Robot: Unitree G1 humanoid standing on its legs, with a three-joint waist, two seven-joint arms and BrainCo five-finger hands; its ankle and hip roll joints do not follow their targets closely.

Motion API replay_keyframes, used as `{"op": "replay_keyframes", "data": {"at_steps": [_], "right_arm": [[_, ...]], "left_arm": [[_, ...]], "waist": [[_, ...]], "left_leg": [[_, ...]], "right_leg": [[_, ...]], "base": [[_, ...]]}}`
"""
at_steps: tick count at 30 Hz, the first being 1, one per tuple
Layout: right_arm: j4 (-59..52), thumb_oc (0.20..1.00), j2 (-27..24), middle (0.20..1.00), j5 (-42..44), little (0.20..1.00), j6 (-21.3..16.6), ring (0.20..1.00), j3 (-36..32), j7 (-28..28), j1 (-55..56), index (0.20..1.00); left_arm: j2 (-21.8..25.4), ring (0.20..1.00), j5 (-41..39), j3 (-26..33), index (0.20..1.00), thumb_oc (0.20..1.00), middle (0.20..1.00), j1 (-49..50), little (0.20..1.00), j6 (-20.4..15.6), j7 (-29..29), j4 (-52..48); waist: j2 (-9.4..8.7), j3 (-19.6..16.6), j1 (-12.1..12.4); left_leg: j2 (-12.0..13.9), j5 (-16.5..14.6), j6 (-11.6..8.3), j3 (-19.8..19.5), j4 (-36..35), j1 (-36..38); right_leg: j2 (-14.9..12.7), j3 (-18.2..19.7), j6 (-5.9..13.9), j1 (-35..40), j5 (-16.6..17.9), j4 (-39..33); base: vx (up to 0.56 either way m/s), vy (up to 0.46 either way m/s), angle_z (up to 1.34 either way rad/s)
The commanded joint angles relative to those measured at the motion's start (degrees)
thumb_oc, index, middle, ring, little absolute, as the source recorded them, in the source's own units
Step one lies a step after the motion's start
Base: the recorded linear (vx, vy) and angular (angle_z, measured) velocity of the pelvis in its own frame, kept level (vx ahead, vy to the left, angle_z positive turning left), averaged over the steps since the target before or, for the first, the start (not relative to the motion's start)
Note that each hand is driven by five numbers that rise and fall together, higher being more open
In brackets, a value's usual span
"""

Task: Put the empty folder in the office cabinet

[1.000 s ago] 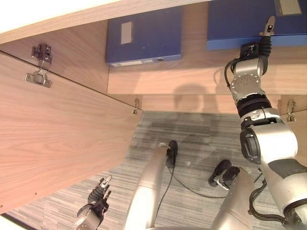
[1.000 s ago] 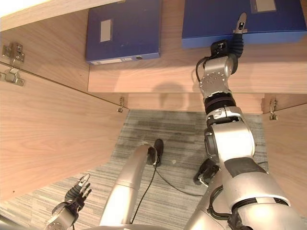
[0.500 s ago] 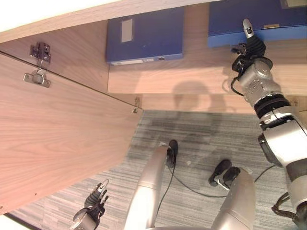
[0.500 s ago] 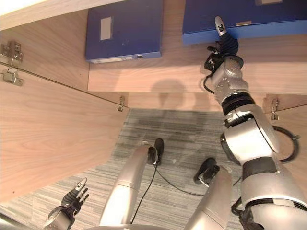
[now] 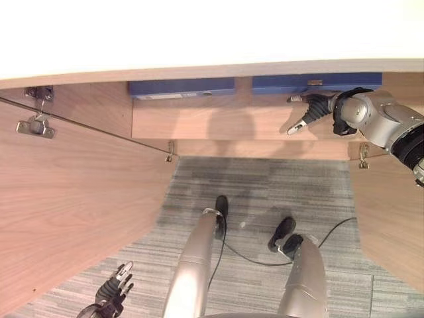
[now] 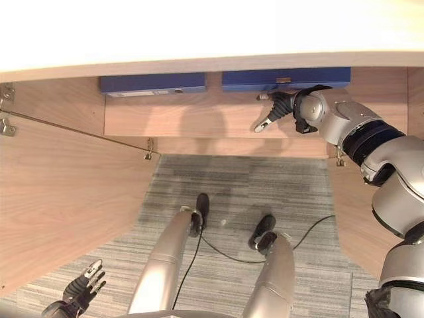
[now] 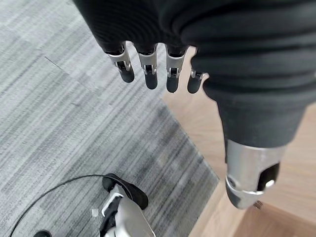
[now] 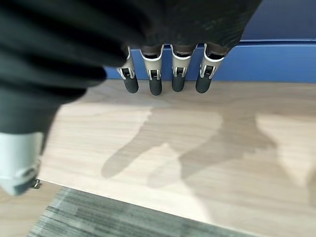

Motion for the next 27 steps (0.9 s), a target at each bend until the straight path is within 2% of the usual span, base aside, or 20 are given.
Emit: {"op": "replay_keyframes", "data": {"at_steps": [1, 10, 12, 13, 15, 19, 20, 24, 25, 27], "right_arm": [[-0.6, 1.000, -0.5, 1.000, -3.1, 1.000, 0.1, 1.000, -1.0, 2.6, -1.4, 1.000], [-2.9, 1.000, 0.4, 1.000, -6.8, 1.000, -0.5, 1.000, 0.4, 3.3, -3.5, 1.000], [-6.2, 1.000, 1.0, 1.000, -8.5, 1.000, -0.1, 1.000, 1.0, 4.4, -2.6, 1.000], [-6.8, 1.000, 1.3, 1.000, -10.3, 1.000, 0.3, 1.000, 1.4, 4.5, -2.2, 1.000], [-2.6, 1.000, 5.6, 1.000, -17.4, 1.000, 0.3, 1.000, 1.3, 3.1, -0.1, 1.000], [-0.9, 1.000, 8.3, 1.000, -18.5, 1.000, 0.4, 1.000, -0.8, 3.7, 3.6, 1.000], [0.1, 1.000, 10.0, 1.000, -19.1, 1.000, 0.3, 1.000, -2.1, 3.9, 6.1, 1.000], [2.7, 1.000, 12.7, 1.000, -19.2, 1.000, 0.3, 1.000, -4.8, 3.9, 10.5, 1.000], [4.2, 1.000, 14.8, 1.000, -19.2, 1.000, 0.2, 1.000, -6.7, 4.2, 13.9, 1.000], [6.0, 1.000, 17.2, 1.000, -19.4, 1.000, 0.3, 1.000, -8.5, 4.6, 17.6, 1.000]], "left_arm": [[1.8, 1.000, 2.8, 1.9, 1.000, 1.000, 1.000, -1.7, 1.000, -1.8, -0.3, 1.6], [3.1, 1.000, 4.1, 1.7, 1.000, 1.000, 1.000, -3.2, 1.000, -2.5, -0.6, 0.0], [3.1, 1.000, 4.6, 1.1, 1.000, 1.000, 1.000, -4.1, 1.000, -2.5, -0.7, -0.3], [3.2, 1.000, 4.7, 0.8, 1.000, 1.000, 1.000, -4.3, 1.000, -2.5, -0.7, -0.7], [3.1, 1.000, 5.0, -1.1, 1.000, 1.000, 1.000, -6.0, 1.000, -2.4, -0.6, -0.9], [3.1, 1.000, 5.7, -1.7, 1.000, 1.000, 1.000, -6.8, 1.000, -2.0, -0.9, 0.7], [2.2, 1.000, 6.6, -2.2, 1.000, 1.000, 1.000, -7.9, 1.000, -1.6, -1.4, 3.4], [-0.1, 1.000, 9.4, -2.1, 1.000, 1.000, 1.000, -10.8, 1.000, -1.1, -1.9, 10.9], [-1.6, 1.000, 12.2, -1.6, 1.000, 1.000, 1.000, -12.4, 1.000, -1.1, -2.0, 16.3], [-3.3, 1.000, 15.9, -0.8, 1.000, 1.000, 1.000, -14.3, 1.000, -0.9, -2.1, 22.3]], "waist": [[1.58, 5.0, 0.9], [2.43, 7.3, 0.1], [2.41, 7.5, -0.7], [2.31, 7.7, -0.9], [1.71, 8.0, -1.7], [1.53, 8.6, -2.2], [1.51, 8.8, -2.4], [1.29, 8.7, -2.7], [0.88, 7.9, -3.0], [0.40, 6.5, -3.2]], "left_leg": [[2.8, -0.9, -3.79, -4.0, -4.8, 1.9], [3.5, 1.4, -4.49, -2.4, -8.5, 4.6], [4.0, 2.1, -4.76, -2.0, -10.1, 6.0], [4.0, 2.5, -4.87, -1.8, -11.4, 7.5], [3.8, 4.1, -5.32, -1.2, -16.5, 14.5], [3.3, 4.8, -5.59, -0.8, -20.1, 21.2], [3.0, 5.2, -5.77, -0.7, -22.0, 24.9], [2.6, 6.1, -6.27, -0.7, -25.0, 30.8], [2.2, 7.2, -6.79, -0.6, -28.1, 34.8], [2.1, 8.3, -7.38, -0.4, -31.2, 38.3]], "right_leg": [[-2.8, -0.3, 4.33, 4.4, 4.6, -7.1], [-1.7, -0.4, 4.62, 6.9, 8.1, -13.4], [-1.2, -0.3, 4.74, 7.9, 9.0, -15.4], [-1.0, -0.6, 4.77, 9.3, 9.5, -16.9], [0.2, -1.7, 5.29, 16.0, 11.3, -22.1], [1.1, -2.8, 5.54, 22.9, 12.4, -26.2], [1.7, -3.2, 5.68, 26.8, 12.8, -28.4], [2.8, -4.0, 5.82, 33.2, 13.3, -31.8], [4.1, -4.6, 5.97, 37.5, 13.6, -35.3], [5.6, -5.1, 6.22, 41.4, 13.8, -38.7]], "base": [[-0.05, 0.009, -0.07], [-0.05, 0.007, -0.10], [-0.06, -0.021, -0.17], [-0.07, -0.051, -0.12], [-0.05, -0.075, -0.13], [0.00, -0.037, -0.15], [0.04, -0.045, -0.12], [0.05, -0.056, -0.07], [0.07, -0.075, -0.12], [0.10, -0.091, -0.08]]}}
